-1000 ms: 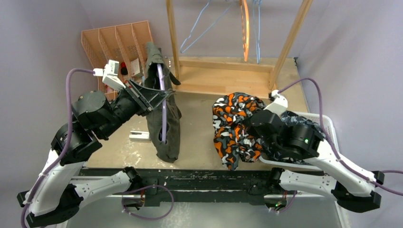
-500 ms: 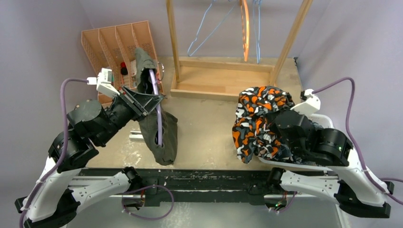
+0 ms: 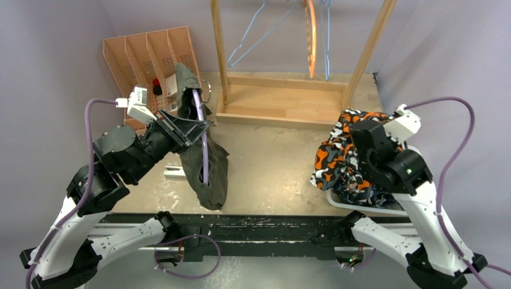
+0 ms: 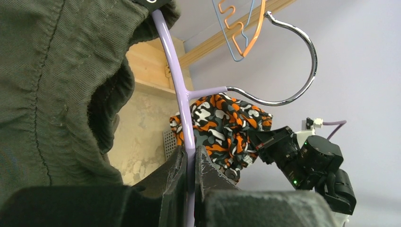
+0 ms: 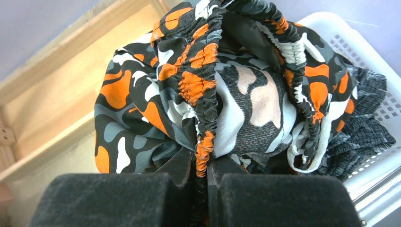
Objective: Remove the shorts from the hanger
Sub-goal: Place the shorts in the basket.
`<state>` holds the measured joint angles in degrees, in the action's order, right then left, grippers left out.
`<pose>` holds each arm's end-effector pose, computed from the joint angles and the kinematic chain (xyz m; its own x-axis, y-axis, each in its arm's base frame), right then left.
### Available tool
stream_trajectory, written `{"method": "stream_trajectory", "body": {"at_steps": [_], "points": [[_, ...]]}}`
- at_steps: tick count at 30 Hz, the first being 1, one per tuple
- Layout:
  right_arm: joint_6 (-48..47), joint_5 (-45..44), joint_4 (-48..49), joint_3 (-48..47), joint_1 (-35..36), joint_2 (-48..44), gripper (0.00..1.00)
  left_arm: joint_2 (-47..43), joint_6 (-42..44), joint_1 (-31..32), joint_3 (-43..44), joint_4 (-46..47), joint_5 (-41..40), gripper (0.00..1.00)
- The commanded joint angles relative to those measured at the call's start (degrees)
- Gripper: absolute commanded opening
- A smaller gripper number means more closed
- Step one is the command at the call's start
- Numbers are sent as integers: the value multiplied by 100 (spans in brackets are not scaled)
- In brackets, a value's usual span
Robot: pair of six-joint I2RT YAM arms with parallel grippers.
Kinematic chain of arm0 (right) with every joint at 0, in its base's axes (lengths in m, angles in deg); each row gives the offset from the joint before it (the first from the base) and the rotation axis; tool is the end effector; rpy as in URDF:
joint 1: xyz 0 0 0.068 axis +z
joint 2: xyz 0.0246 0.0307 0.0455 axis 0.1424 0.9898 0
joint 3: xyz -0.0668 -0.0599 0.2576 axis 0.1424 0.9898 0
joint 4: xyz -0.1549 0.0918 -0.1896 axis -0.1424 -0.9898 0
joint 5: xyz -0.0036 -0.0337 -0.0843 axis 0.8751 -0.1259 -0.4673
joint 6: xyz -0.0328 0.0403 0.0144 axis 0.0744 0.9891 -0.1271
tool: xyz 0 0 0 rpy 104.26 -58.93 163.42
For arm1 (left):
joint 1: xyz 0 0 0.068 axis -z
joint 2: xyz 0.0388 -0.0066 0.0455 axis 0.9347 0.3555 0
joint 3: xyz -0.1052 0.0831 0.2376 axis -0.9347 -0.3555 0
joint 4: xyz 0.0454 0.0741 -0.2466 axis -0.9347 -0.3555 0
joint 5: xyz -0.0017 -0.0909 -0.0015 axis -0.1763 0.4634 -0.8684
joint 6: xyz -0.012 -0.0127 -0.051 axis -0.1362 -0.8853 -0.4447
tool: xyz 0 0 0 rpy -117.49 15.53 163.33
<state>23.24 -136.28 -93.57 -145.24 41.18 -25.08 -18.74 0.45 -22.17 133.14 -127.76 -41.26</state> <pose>0.1213 0.0442 0.4191 -0.1549 0.4649 -0.8717 0.5655 0.7652 0.3077 0.0787 -0.0709 0.4834 -0.4850 -0.6808 -0.5489 0.2246 0.5097 -0.8305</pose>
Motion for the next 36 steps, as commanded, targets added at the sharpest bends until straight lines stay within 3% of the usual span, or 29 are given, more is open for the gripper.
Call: {"method": "stream_trajectory", "body": {"at_steps": [1,7,12,18,23,32,36], "points": [[-56,-357,100,-119,-253,-468,0,-88,9,11,82,735,-30,0],[-700,-596,65,-866,-435,5,0,-125,18,6,106,737,4,0],[-966,-760,68,-1087,-574,-153,0,-248,-19,10,31,715,-58,0],[-586,-256,155,145,-648,-175,0,-298,-5,11,32,674,-134,0],[-364,237,261,462,-1292,-1,0,-236,-2,8,75,630,-30,0],[-1212,1095,1595,1036,-2290,-151,1,-244,10,11,11,701,-28,0],[-1329,1656,1987,1241,-3062,-272,3,-237,-4,11,-2,722,13,0]]}}
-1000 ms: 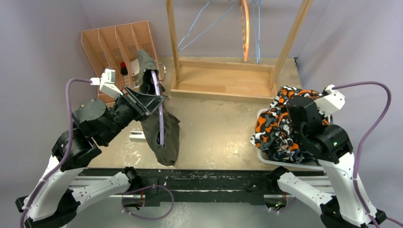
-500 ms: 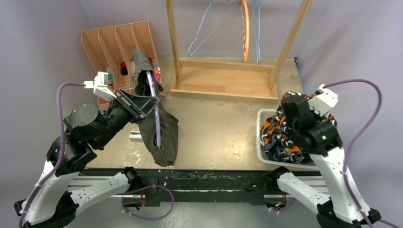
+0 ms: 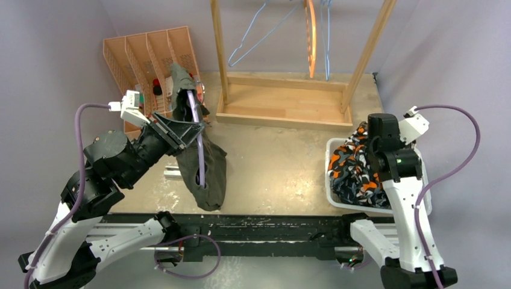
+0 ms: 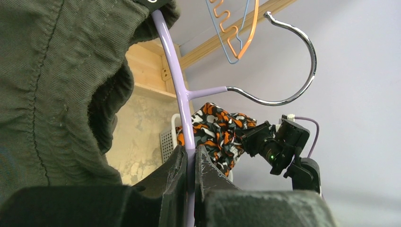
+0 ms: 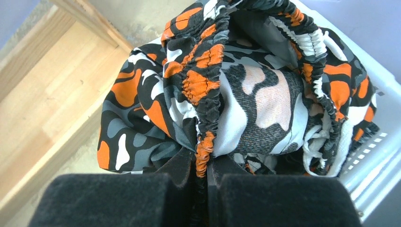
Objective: Remove the shorts from the hanger
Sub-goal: Place the shorts in the basket.
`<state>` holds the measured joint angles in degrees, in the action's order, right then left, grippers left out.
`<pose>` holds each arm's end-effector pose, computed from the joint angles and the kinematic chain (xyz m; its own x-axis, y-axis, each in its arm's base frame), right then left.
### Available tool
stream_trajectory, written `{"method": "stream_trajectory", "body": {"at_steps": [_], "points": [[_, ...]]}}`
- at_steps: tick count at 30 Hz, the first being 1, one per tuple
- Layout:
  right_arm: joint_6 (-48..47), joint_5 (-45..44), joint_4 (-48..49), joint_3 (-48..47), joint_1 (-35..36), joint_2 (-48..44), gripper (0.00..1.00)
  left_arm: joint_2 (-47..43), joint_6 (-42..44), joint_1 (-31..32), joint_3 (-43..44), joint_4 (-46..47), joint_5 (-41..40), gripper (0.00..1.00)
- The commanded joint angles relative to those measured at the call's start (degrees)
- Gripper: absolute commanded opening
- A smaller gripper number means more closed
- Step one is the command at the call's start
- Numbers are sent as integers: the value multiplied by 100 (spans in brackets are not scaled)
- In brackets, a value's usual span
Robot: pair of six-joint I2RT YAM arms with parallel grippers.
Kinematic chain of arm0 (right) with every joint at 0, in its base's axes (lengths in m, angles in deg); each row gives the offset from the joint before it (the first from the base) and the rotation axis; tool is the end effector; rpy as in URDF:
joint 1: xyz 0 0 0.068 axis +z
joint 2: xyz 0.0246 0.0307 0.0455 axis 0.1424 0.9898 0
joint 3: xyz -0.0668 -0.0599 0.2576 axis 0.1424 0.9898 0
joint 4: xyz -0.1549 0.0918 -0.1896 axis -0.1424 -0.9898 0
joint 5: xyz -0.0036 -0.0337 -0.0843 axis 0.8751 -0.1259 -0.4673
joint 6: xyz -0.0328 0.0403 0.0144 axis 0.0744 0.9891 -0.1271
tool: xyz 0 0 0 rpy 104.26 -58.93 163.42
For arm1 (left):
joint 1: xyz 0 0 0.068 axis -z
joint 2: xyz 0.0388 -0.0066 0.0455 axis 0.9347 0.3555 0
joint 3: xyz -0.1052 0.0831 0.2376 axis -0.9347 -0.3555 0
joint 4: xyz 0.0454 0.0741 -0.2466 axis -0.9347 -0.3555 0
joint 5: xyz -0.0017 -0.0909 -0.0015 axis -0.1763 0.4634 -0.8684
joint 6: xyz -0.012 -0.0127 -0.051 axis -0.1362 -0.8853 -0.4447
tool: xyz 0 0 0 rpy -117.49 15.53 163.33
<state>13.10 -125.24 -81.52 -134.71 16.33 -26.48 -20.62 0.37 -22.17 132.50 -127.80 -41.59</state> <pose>0.1526 -0.0029 0.3825 -0.1304 0.4968 -0.8580 0.7383 0.6263 0.2504 0.0720 -0.0634 0.4830 -0.4734 -0.6924 -0.5445 0.2332 0.4975 -0.8355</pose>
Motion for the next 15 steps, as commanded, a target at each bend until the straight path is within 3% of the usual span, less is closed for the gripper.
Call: {"method": "stream_trajectory", "body": {"at_steps": [1,5,10,11,12,15], "points": [[-387,817,955,292,-813,-194,3,-53,-6,11,39,737,46,0],[-221,1268,1223,850,-1500,-209,5,-65,-30,10,-22,781,85,0],[557,760,1135,1436,-1518,-589,7,-116,-18,11,-45,750,4,0],[679,668,1126,1454,-1517,-680,18,-116,-17,11,-52,752,-8,0],[748,667,1173,1482,-1517,-749,22,-112,-19,11,-57,757,-15,0],[871,885,1384,1702,-1522,-853,23,-118,-31,9,-76,800,-51,0]]}}
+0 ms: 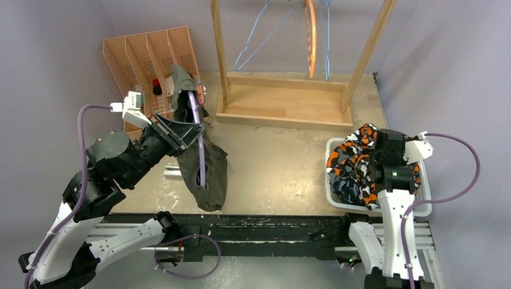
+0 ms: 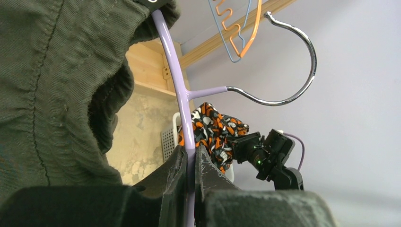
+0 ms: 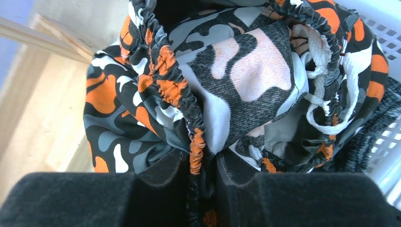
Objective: Remove the shorts from the hanger
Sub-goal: Place the shorts in the basket.
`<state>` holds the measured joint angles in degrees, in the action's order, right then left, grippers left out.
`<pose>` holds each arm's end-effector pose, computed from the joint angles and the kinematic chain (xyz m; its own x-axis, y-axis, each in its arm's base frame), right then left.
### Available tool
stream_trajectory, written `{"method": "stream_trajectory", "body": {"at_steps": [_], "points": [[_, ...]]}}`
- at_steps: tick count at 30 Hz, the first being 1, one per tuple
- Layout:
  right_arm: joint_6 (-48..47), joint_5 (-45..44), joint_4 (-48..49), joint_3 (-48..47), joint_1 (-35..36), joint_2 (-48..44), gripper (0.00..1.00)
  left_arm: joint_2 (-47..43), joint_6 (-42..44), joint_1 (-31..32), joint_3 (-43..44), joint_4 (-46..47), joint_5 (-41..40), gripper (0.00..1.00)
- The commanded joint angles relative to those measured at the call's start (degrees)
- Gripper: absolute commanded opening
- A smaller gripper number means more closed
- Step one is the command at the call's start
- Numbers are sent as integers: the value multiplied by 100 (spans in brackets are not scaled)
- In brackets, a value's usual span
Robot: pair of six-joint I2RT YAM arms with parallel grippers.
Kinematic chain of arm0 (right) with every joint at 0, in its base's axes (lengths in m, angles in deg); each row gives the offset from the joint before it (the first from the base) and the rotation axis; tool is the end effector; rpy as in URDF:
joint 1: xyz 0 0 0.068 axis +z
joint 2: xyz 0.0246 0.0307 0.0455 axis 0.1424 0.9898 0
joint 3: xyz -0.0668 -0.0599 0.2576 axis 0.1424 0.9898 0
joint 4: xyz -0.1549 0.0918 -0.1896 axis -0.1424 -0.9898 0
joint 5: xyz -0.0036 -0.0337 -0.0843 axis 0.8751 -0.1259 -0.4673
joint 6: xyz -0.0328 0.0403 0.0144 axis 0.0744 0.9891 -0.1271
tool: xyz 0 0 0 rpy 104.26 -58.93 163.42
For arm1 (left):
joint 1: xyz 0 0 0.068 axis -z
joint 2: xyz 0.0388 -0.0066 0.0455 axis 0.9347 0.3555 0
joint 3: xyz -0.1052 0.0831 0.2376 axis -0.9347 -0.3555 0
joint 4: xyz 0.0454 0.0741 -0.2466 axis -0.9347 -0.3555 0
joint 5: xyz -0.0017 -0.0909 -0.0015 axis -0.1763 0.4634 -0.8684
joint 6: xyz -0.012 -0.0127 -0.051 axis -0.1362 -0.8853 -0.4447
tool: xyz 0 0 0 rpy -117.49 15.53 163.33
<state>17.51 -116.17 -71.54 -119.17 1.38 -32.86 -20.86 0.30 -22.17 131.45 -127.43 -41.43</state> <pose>0.1464 -0.0377 0.3253 0.0169 0.6260 -0.7796 0.8117 0.4467 0.3762 0.0732 -0.0649 0.4791 -0.4785 -0.6887 -0.5447 0.2295 0.5006 -0.8347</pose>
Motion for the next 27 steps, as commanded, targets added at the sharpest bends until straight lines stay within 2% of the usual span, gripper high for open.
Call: {"method": "stream_trajectory", "body": {"at_steps": [1,2,4,10,12,15,17,20,23,27], "points": [[575,-5,304,172,-23,-203,24,-90,-27,4,34,785,-62,0],[708,2,184,119,-22,-181,26,-84,-29,8,59,784,-62,0],[664,42,82,-75,-22,-175,47,-101,-25,8,105,736,-98,0],[-51,125,-10,-992,-22,-666,61,-162,-45,10,24,765,-99,0],[-353,365,49,-1179,-22,-858,68,-183,-43,11,-20,803,-52,0],[-915,727,87,-1414,-22,-1032,73,-220,-56,11,-95,848,-29,0],[-1206,872,102,-1625,-22,-1058,72,-227,-49,11,-105,838,-31,0],[-1855,1785,652,-1743,-22,-877,65,-221,-22,11,-91,844,-77,0],[-1786,2281,806,-1729,-22,-256,62,-155,20,11,-37,815,-60,0],[-1028,2069,954,-1244,-22,508,54,-136,13,6,-44,821,-19,0]]}}
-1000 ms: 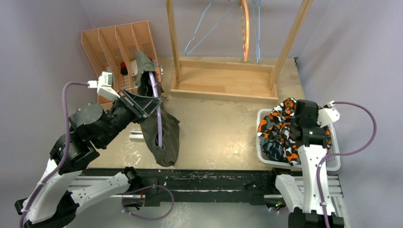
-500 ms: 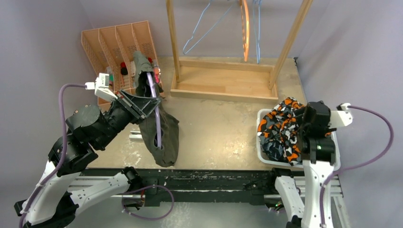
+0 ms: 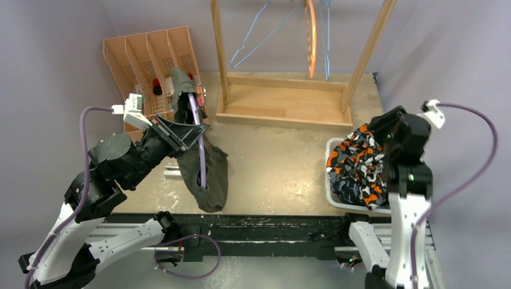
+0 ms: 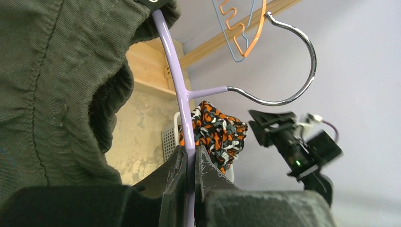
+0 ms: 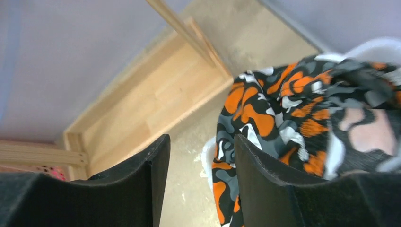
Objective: Remove the shorts from the hanger
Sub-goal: Place the shorts in the basket.
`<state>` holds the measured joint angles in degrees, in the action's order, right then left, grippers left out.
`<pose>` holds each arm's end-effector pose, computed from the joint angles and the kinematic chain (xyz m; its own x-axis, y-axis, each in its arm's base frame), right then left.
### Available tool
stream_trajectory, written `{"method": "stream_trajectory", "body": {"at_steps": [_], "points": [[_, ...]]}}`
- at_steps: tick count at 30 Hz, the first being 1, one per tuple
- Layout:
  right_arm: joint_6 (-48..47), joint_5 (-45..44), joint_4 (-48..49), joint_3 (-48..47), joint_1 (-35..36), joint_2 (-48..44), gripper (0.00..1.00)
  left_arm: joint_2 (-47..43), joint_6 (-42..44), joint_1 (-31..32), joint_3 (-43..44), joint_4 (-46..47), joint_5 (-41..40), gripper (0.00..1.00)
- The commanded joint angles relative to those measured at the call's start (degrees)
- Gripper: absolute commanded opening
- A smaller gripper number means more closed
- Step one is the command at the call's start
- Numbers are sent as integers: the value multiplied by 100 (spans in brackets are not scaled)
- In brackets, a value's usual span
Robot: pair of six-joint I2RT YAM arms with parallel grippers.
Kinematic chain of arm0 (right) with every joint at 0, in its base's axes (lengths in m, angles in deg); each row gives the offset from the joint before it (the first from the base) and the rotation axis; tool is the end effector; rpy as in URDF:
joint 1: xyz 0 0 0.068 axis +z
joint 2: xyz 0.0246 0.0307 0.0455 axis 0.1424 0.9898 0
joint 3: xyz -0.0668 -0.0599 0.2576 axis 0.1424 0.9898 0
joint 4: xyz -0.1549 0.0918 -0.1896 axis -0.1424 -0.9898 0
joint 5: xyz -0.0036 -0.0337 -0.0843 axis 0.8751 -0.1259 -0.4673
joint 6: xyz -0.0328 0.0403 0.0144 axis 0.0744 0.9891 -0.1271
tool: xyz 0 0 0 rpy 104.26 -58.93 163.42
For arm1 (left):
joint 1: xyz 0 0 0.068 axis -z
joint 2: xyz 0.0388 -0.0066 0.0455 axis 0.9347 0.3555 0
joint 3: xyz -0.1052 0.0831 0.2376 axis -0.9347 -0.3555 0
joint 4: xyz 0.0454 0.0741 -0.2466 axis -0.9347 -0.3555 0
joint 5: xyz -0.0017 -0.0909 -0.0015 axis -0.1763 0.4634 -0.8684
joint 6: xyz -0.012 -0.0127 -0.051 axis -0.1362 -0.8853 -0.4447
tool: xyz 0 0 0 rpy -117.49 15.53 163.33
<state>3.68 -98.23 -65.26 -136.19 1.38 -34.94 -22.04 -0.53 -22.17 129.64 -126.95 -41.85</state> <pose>0.1225 -0.0248 0.4309 0.0566 0.5511 -0.8325 0.4371 0.7360 0.5169 0.0723 -0.0635 0.4730 -0.4774 -0.6982 -0.5335 0.2179 0.4942 -0.8416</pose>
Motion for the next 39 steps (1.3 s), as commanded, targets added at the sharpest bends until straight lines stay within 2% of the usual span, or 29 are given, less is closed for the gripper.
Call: {"method": "stream_trajectory", "body": {"at_steps": [1,4,7,9,11,14,18,21,23,27,31,39], "points": [[634,15,365,725,-22,733,55,-33,84,10,110,805,22,0],[1520,-414,262,1601,-30,590,56,-38,57,11,71,812,101,0],[2203,114,180,2316,-31,428,58,-22,61,11,61,774,149,0],[2430,108,149,2525,-31,295,55,-23,64,6,61,776,140,0],[2181,-455,-85,2119,-31,-14,55,-34,79,4,84,776,162,0],[1238,-212,253,1426,-31,-628,61,-80,106,11,71,722,62,0],[35,1469,1235,1072,-31,-1145,66,-53,112,11,-12,776,-8,0],[-208,2757,1198,1187,-31,-1108,68,2,29,5,-50,805,-67,0],[-305,3490,1037,1348,-31,-1007,75,14,-18,11,-119,859,-66,0],[-461,4847,1109,1804,-29,-1035,66,27,-115,11,-352,993,-33,0],[-426,5688,1234,1883,-22,-1271,65,-13,-273,11,-698,1227,-125,0],[-565,6432,1311,1807,-27,-1088,64,-109,-567,11,-1049,1350,-609,0]]}}
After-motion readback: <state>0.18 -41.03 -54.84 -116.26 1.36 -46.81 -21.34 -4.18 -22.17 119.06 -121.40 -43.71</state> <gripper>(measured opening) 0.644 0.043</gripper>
